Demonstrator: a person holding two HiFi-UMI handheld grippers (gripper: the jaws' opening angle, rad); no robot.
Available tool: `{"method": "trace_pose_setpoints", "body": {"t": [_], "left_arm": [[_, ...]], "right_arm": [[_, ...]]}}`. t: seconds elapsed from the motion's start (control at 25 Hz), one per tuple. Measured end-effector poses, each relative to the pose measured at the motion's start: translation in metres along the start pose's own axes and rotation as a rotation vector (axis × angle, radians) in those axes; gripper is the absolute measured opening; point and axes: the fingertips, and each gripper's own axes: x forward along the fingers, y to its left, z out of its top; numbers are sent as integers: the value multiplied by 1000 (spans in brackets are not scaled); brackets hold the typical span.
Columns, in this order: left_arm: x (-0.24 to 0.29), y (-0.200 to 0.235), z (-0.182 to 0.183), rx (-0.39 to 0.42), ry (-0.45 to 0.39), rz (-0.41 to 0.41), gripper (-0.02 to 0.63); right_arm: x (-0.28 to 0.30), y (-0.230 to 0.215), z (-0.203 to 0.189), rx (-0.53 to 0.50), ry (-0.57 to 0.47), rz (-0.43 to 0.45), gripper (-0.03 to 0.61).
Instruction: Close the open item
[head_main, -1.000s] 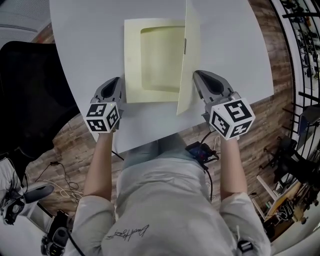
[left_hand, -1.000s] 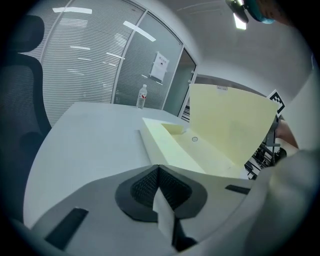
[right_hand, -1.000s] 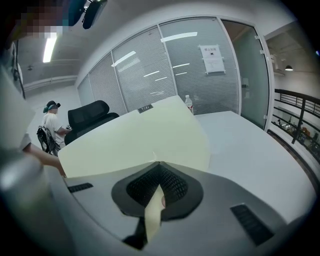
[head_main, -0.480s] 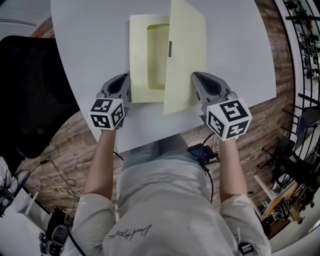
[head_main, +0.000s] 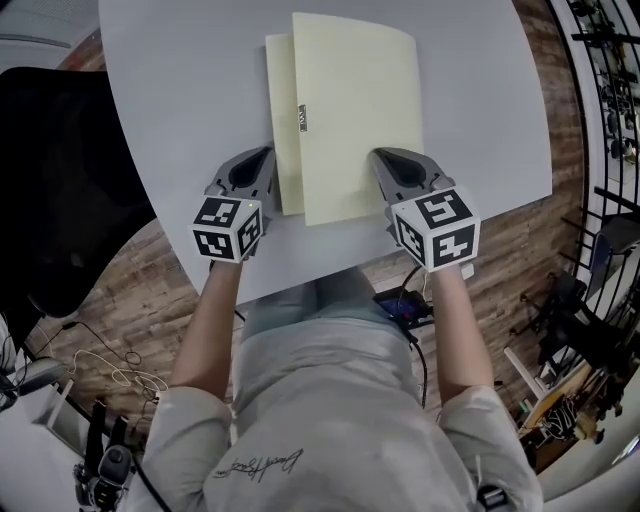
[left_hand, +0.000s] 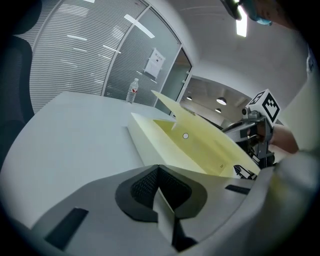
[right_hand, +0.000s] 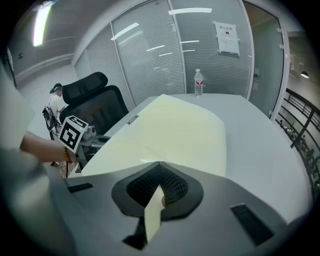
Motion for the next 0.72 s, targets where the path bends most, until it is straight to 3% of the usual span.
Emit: {"method": "trace_pose_setpoints", "body": {"t": [0.48,0.72], "left_arm": [[8,-16,0,28,-3,2,8],[10,-17,-1,19,-10,7,8]], "right_arm": [[24,7,-24,-105,139,-49,12],[30,8,-28,-119,162,-61,12]]}}
